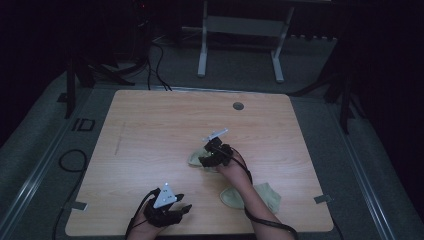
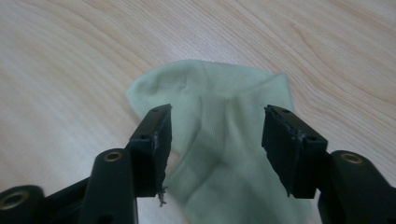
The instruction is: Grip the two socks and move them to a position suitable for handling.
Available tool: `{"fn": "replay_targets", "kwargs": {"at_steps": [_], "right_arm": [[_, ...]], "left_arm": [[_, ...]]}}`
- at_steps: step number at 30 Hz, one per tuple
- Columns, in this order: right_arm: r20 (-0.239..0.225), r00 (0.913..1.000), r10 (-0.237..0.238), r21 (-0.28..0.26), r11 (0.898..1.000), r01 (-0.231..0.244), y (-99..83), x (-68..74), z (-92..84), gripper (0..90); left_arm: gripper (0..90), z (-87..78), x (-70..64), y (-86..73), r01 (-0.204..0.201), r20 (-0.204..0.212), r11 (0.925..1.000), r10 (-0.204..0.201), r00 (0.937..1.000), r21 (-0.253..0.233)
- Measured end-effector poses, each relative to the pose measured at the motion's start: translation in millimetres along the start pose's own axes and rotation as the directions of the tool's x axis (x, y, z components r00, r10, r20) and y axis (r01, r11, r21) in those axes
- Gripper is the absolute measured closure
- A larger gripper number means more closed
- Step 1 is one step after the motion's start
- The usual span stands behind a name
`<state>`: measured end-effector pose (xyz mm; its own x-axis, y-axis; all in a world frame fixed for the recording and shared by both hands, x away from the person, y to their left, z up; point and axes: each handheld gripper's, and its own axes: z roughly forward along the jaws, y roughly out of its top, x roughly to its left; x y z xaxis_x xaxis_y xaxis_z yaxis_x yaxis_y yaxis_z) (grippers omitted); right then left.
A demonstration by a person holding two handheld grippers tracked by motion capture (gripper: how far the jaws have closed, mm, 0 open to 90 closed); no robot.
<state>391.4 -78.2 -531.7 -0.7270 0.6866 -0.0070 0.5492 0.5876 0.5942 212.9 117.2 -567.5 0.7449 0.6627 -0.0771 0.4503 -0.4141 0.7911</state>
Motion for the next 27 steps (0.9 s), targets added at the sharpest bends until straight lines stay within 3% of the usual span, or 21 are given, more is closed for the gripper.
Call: {"fn": "replay_targets", "kwargs": {"at_steps": [2,5,6,12,17,19,24,27], "right_arm": [[0.008,1.0,0.006,0.015,1.0,-0.006,3.5,1.5,9.3,40.9],[0.032,0.9994,-0.014,0.039,0.999,0.012,7.1,5.7,18.9,41.5],[0.034,0.9992,-0.019,0.045,0.999,0.017,8.5,6.9,22.0,41.5],[0.053,0.9984,-0.021,0.06,0.998,0.018,11.0,9.2,29.4,45.1],[0.069,0.9971,-0.033,0.046,0.998,0.029,9.3,13.9,27.4,74.8],[0.092,0.995,-0.039,0.053,0.998,0.034,10.2,16.0,27.4,80.1],[0.088,0.9956,-0.032,0.065,0.998,0.026,13.5,13.2,19.3,81.8],[0.108,0.9935,-0.036,0.056,0.998,0.03,16.0,8.1,6.8,82.0]], "left_arm": [[46.8,0.1,0.5,-0.1,0.005,-0.006,1.0,-0.005,1.0,0.005],[21.8,3.7,1.7,-1.1,0.022,0.001,0.999,-0.022,0.9998,0.039],[17.6,4.1,1.5,-1.6,0.023,-0.008,0.999,-0.023,0.9997,0.039],[16.7,-0.8,1.8,0.8,0.023,-0.022,0.9997,-0.023,0.9995,0.009],[16.7,-0.2,1.2,0.6,0.022,-0.022,0.9997,-0.022,0.9995,0.01],[16.7,0.2,0.3,0.8,0.016,-0.025,0.9998,-0.016,0.9996,0.011],[16.7,0.9,1.2,-0.1,0.02,-0.026,0.9996,-0.019,0.9995,0.018],[16.8,1.2,1.5,-0.2,0.023,-0.026,0.9996,-0.022,0.9994,0.018]]}}
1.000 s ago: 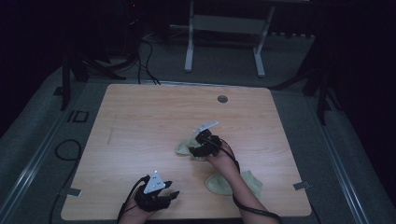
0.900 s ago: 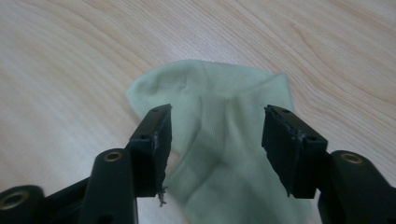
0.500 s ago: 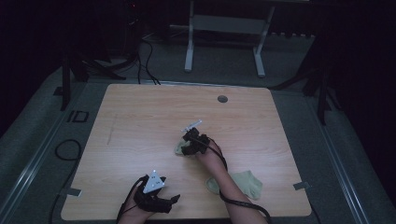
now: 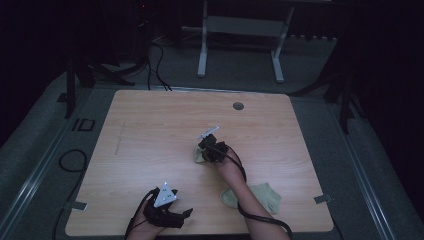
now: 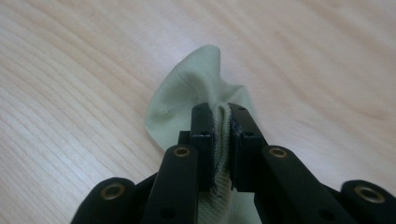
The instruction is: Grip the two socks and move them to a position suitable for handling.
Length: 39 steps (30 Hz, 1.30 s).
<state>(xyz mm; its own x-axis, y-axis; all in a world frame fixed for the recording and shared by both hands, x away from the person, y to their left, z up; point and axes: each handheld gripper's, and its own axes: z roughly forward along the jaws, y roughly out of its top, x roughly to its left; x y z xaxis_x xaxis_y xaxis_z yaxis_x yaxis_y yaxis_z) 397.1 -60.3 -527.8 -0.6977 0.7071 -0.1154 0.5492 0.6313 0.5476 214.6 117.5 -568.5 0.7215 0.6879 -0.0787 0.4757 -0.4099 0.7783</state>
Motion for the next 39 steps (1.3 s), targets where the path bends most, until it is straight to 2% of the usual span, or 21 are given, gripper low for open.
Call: {"fn": "replay_targets", "kwargs": {"at_steps": [5,10,12,13,15,22,26,33,34,36,39], "right_arm": [[0.02,0.9995,0.024,-0.011,1.0,-0.024,1.1,-17.2,-22.4,82.0],[0.055,0.9973,0.05,0.001,0.999,-0.05,-8.3,-38.2,-42.3,82.0],[0.061,0.9967,0.053,0.004,0.999,-0.054,-10.4,-41.5,-44.8,82.0],[0.069,0.9952,0.07,0.008,0.997,-0.07,-16.7,-50.9,-52.3,81.9],[0.081,0.9931,0.085,0.014,0.996,-0.086,-24.1,-60.7,-58.9,81.9],[0.112,0.983,0.145,0.023,0.989,-0.149,-53.2,-88.6,-76.6,81.9],[0.111,0.9804,0.163,0.037,0.985,-0.168,-68.6,-90.4,-74.3,81.8],[0.075,0.981,0.179,0.086,0.979,-0.185,-85.4,-84.3,-50.3,79.7],[0.068,0.9805,0.185,0.095,0.977,-0.191,-87.1,-83.0,-46.8,77.2],[0.048,0.9804,0.191,0.119,0.973,-0.196,-90.7,-81.4,-38.7,66.5],[0.053,0.9805,0.189,0.113,0.974,-0.194,-90.8,-77.1,-35.6,58.4]], "left_arm": [[16.7,-0.1,-0.9,0.8,0.001,-0.003,1.0,-0.001,1.0,-0.004],[16.8,1.7,-1.7,0.6,0.005,0.001,1.0,-0.005,1.0,0.002],[16.8,2.7,-1.7,0.6,0.006,0.003,1.0,-0.006,1.0,0.004],[16.8,3.1,-1.8,0.8,0.007,0.003,1.0,-0.007,1.0,0.004],[16.8,3.3,-2.1,1.2,0.008,0.004,1.0,-0.008,1.0,0.005],[16.9,6.1,-3.0,1.1,0.012,0.007,0.9999,-0.012,0.9999,0.011],[16.9,8.6,-4.2,1.3,0.009,0.006,0.9998,-0.009,0.9999,0.018],[16.9,8.3,-3.2,2.6,0.018,0.006,0.9998,-0.018,0.9998,0.013],[16.9,8.6,-3.2,2.7,0.018,0.008,0.9997,-0.018,0.9998,0.015],[16.9,9.6,-3.0,3.2,0.016,0.007,0.9997,-0.016,0.9998,0.019],[17.4,11.1,-1.0,6.1,0.011,0.012,0.9997,-0.011,0.9999,0.024]]}}
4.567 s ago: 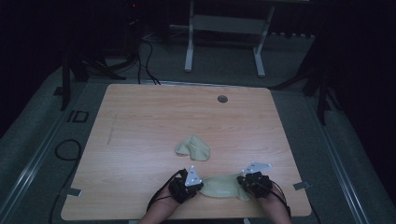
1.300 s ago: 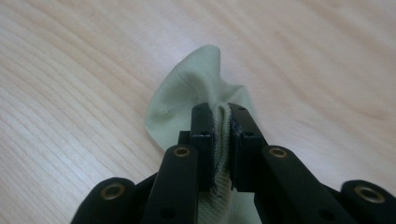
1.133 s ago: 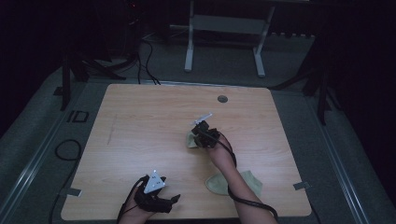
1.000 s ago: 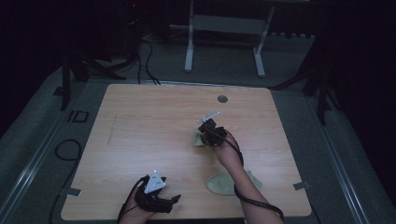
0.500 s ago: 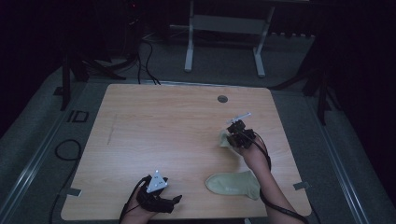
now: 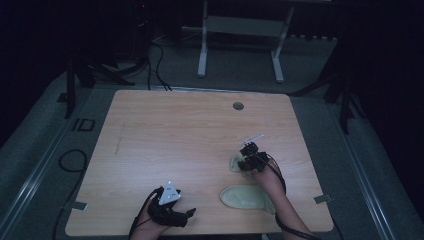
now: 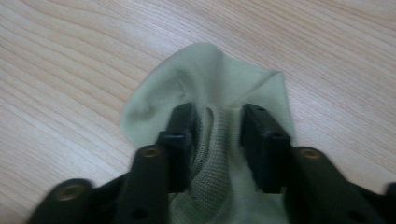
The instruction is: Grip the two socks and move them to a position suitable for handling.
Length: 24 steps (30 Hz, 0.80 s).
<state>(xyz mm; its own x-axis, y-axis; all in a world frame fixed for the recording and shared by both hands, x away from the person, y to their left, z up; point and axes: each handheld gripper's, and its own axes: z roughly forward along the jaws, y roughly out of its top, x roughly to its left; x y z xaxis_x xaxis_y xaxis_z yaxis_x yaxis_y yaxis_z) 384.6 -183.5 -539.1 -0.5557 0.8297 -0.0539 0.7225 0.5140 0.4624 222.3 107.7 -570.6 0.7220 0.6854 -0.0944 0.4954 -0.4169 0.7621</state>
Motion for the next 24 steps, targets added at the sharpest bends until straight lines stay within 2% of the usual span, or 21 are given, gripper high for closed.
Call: {"fn": "replay_targets", "kwargs": {"at_steps": [5,8,9,14,17,18,19,20,21,22,24], "right_arm": [[0.007,1.0,-0.007,0.015,1.0,0.007,5.8,5.3,2.1,48.1],[-0.021,0.9992,0.033,-0.004,0.999,-0.033,8.0,4.3,-0.6,42.2],[-0.028,0.9991,0.032,-0.018,0.999,-0.032,8.1,4.1,-3.0,40.6],[0.006,0.9998,-0.017,-0.064,0.998,0.018,6.3,1.8,-22.3,36.3],[-0.029,0.9996,-0.003,-0.093,0.996,0.0,3.2,-5.7,-35.9,27.3],[-0.033,0.9994,-0.006,-0.1,0.995,0.003,1.2,-7.2,-40.1,27.1],[-0.023,0.9996,-0.018,-0.113,0.994,0.015,-1.7,-7.8,-44.2,30.6],[-0.019,0.9994,-0.029,-0.112,0.993,0.027,-5.2,-7.8,-47.8,39.6],[-0.026,0.9991,-0.034,-0.103,0.994,0.031,-7.8,-8.5,-49.8,36.1],[-0.038,0.9987,-0.034,-0.109,0.994,0.03,-10.5,-9.4,-51.1,37.1],[-0.03,0.9982,-0.052,-0.124,0.991,0.048,-16.4,-9.6,-52.0,37.6]], "left_arm": [[17.4,3.9,3.7,10.7,-0.01,0.009,0.9999,0.01,0.9999,-0.002],[18.0,6.2,6.4,19.5,-0.022,0.005,0.9998,0.022,0.9998,-0.001],[18.2,7.9,6.7,22.7,-0.023,0.007,0.9997,0.023,0.9997,-0.009],[20.4,17.3,5.7,42.1,-0.094,0.018,0.9955,0.094,0.9954,-0.006],[25.1,24.4,2.8,55.1,-0.13,0.016,0.9914,0.131,0.9913,-0.009],[26.5,27.2,1.9,59.7,-0.137,0.015,0.9905,0.137,0.9905,-0.01],[29.6,30.0,1.2,64.2,-0.144,0.018,0.9895,0.144,0.9894,-0.016],[33.2,32.8,0.5,69.0,-0.152,0.023,0.9883,0.152,0.9881,-0.017],[35.6,36.3,-0.4,74.0,-0.157,0.031,0.9875,0.157,0.9871,-0.018],[36.9,39.9,-1.3,79.2,-0.165,0.037,0.9862,0.165,0.9855,-0.016],[42.4,47.8,-3.4,90.4,-0.176,0.037,0.9842,0.177,0.9836,-0.018]]}}
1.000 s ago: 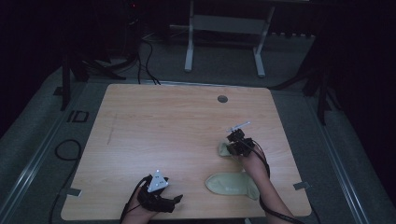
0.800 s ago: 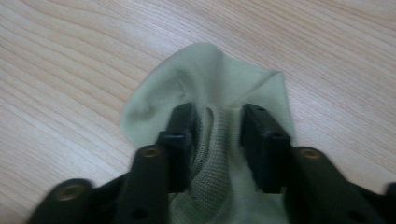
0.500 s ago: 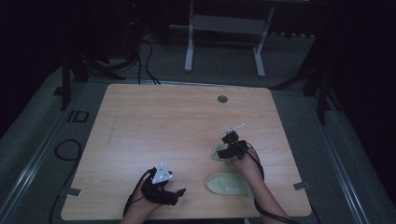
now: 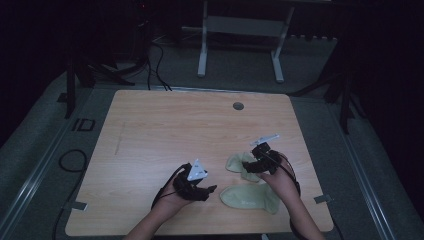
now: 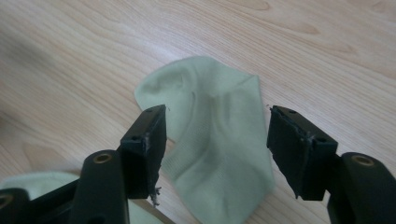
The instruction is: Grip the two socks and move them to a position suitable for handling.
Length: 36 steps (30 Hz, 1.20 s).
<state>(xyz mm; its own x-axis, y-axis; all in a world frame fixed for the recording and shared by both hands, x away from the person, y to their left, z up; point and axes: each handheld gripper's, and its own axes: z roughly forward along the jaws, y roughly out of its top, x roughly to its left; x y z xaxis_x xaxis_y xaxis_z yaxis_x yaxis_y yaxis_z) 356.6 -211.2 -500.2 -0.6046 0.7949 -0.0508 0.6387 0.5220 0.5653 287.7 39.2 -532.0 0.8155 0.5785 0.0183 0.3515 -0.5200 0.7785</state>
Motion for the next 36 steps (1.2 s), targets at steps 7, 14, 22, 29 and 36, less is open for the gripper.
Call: {"fn": "replay_targets", "kwargs": {"at_steps": [7,14,22,29,36], "right_arm": [[-0.034,0.9989,0.033,-0.038,0.999,-0.035,-18.8,5.4,8.9,49.7],[-0.025,0.9995,0.019,-0.025,0.999,-0.02,-26.4,14.6,26.1,54.9],[-0.006,0.9997,0.024,-0.011,1.0,-0.024,-28.3,12.4,36.8,68.8],[-0.034,0.9975,0.062,-0.018,0.998,-0.062,-25.4,4.0,29.3,83.3],[-0.044,0.9898,0.135,-0.064,0.988,-0.138,-26.7,-22.1,-0.6,83.2]], "left_arm": [[62.9,33.1,-2.4,35.5,-0.07,-0.021,0.9974,0.071,0.9973,0.016],[78.7,77.5,8.8,52.5,-0.066,-0.056,0.9927,0.072,0.9959,0.101],[83.6,105.9,16.3,51.2,-0.064,-0.067,0.9846,0.076,0.9949,0.163],[85.2,107.8,17.5,51.5,-0.067,-0.078,0.9855,0.08,0.9938,0.156],[86.4,108.0,17.6,52.9,-0.093,-0.072,0.9813,0.106,0.9917,0.168]]}}
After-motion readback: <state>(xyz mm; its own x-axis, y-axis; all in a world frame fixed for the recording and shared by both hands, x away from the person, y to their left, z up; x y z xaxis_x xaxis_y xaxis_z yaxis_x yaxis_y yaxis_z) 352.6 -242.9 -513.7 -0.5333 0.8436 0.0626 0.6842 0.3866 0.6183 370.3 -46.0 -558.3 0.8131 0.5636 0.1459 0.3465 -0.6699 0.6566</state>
